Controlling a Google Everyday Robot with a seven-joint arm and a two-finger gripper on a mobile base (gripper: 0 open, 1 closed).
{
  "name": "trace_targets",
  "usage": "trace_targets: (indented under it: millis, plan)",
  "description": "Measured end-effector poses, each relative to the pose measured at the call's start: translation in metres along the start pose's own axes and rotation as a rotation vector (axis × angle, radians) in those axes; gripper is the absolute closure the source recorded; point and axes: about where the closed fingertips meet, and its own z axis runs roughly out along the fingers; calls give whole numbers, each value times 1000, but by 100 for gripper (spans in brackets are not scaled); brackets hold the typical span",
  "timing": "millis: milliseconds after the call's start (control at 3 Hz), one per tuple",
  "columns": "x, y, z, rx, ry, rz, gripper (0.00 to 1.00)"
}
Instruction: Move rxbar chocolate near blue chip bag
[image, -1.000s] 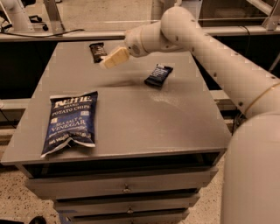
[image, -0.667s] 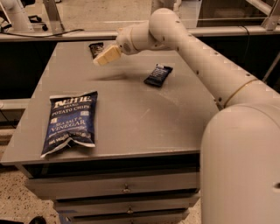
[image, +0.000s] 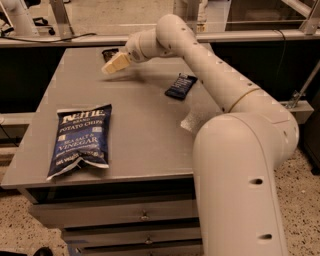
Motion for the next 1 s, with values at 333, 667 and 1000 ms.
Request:
trace_targets:
  millis: [333,667,1000]
  plan:
    - [10,-6,20,0,7,45,0]
    - [19,-7,31,-10,16,101,15]
    - [21,-1,38,-36,17,161,38]
